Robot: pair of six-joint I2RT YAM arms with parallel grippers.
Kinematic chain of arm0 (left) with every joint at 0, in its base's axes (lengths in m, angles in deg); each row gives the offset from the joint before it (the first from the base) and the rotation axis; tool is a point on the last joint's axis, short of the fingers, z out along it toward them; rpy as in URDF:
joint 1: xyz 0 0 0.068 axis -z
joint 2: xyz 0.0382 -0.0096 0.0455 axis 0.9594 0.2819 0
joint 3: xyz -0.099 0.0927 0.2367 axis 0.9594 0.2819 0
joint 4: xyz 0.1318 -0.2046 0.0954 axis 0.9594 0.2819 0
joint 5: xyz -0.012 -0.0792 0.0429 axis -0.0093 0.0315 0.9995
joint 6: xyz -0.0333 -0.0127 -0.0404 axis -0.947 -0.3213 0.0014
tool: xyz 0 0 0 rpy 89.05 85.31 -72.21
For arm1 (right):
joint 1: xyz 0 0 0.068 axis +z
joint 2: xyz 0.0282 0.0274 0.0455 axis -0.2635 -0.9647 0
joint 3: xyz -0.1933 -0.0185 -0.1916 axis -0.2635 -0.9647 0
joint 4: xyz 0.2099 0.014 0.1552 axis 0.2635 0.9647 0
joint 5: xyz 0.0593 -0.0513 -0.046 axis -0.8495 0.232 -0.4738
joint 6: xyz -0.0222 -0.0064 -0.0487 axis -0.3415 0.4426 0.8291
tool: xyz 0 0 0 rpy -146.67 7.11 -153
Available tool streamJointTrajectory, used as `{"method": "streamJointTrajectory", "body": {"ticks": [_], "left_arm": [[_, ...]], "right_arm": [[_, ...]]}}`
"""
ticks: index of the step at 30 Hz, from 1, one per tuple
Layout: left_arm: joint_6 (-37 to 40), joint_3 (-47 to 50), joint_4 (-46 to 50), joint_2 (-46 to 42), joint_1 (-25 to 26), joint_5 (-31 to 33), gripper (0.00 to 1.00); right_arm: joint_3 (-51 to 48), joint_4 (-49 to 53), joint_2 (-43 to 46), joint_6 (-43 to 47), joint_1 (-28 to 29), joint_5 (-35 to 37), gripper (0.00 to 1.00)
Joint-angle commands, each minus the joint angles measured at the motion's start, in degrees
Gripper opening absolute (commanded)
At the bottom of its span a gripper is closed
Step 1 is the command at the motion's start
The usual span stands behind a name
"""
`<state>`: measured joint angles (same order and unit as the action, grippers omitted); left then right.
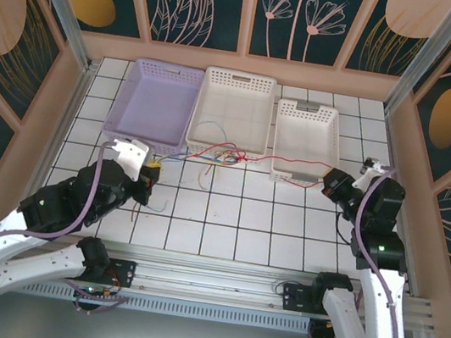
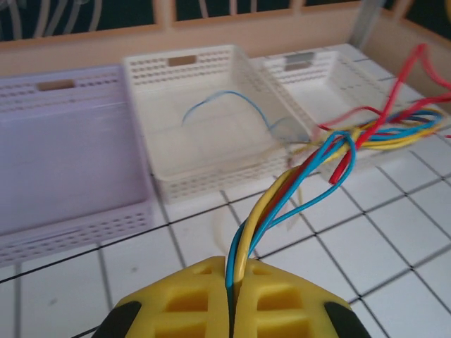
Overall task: Untangle the cables
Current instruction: Untie the cable, then place the cable in the container.
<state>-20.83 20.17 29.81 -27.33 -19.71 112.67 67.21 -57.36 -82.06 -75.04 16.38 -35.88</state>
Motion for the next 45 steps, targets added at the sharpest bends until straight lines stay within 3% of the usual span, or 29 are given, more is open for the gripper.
{"method": "streamJointTrajectory", "body": {"ticks": [1,4,8,15,26,29,35,45], "left_arm": [[0.8,-2.8,4.2,0.4,-0.5,11.1,0.0],[1.6,-3.4,4.5,1.3,-0.4,12.8,0.0],[1.4,-6.3,6.0,2.7,-0.5,17.5,0.0],[0.9,-6.2,5.7,2.4,-0.5,17.6,0.0],[2.7,-2.6,-4.8,3.0,-0.5,1.7,0.0],[3.4,-1.9,-8.6,5.7,-0.5,-3.8,0.0],[5.8,-1.7,-16.5,8.9,-0.4,-10.5,0.0],[16.9,0.9,-24.5,9.3,-0.5,-14.0,0.0]], "right_arm": [[3.5,3.9,-0.5,2.8,-6.0,-1.1,0.0],[4.2,4.1,-0.9,2.5,-7.9,-2.2,0.0],[7.4,6.1,-0.8,2.2,-8.7,2.3,0.0],[12.1,7.2,-0.1,1.9,-8.7,4.2,0.0],[13.5,-5.0,-5.4,-2.7,-7.6,-17.9,0.0],[14.1,-8.8,-8.7,-3.9,-1.7,-14.5,0.0],[18.4,-11.5,-19.3,0.0,18.7,6.1,0.0],[26.6,-19.8,-41.3,0.6,19.7,7.8,0.0]]}}
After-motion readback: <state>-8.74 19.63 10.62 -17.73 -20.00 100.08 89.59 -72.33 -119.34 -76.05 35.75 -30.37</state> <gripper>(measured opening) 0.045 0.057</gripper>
